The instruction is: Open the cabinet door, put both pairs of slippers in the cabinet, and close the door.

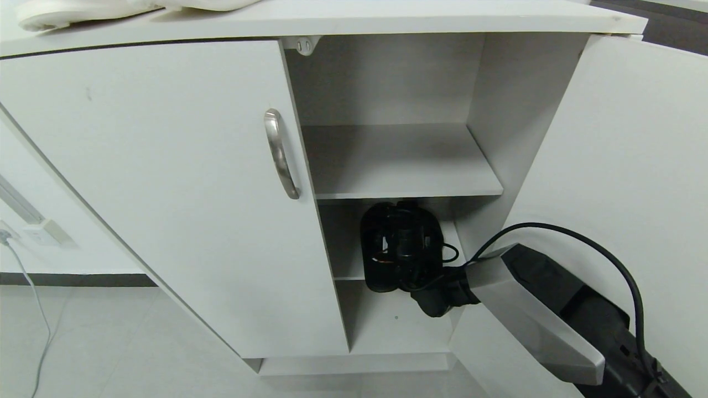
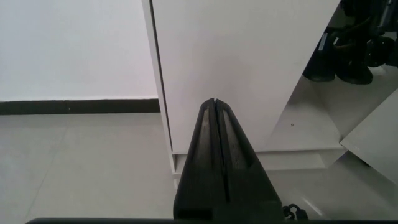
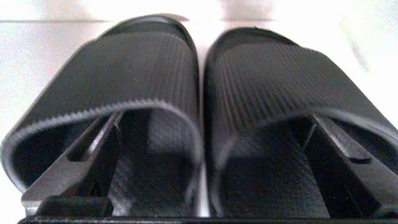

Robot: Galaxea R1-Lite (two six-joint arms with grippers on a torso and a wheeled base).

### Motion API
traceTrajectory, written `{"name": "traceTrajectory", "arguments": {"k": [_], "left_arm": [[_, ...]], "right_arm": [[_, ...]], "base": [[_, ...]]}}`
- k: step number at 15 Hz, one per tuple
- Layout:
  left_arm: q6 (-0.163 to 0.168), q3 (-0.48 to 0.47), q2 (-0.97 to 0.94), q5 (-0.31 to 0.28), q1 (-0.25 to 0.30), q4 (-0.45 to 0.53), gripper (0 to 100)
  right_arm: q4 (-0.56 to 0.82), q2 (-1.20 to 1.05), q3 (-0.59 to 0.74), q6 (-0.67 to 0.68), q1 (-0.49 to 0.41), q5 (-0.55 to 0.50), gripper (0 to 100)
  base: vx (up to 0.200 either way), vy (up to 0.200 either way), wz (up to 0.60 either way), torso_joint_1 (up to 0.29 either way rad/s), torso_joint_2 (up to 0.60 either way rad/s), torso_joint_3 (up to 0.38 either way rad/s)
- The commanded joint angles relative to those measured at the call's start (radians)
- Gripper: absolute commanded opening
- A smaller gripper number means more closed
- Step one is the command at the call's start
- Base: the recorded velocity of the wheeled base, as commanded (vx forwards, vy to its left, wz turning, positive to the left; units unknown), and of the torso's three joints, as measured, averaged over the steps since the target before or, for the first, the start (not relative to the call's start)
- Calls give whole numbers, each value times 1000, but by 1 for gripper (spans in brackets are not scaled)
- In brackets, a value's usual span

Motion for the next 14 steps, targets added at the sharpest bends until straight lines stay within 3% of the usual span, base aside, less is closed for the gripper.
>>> {"name": "traceTrajectory", "arguments": {"k": [1,4,11,14], "left_arm": [[0,0,1,0,0,-1,0],[0,0,1,0,0,-1,0],[6,0,1,-3,0,-1,0],[6,0,1,-3,0,1,0]], "right_arm": [[-33,-69,92,0,16,0,100],[-114,-152,258,-2,50,-9,100],[-395,-429,890,0,156,-11,100],[-405,-491,957,1,182,-11,100]], "base": [[0,0,0,0,0,0],[0,0,0,0,0,0],[0,0,0,0,0,0],[0,0,0,0,0,0]]}}
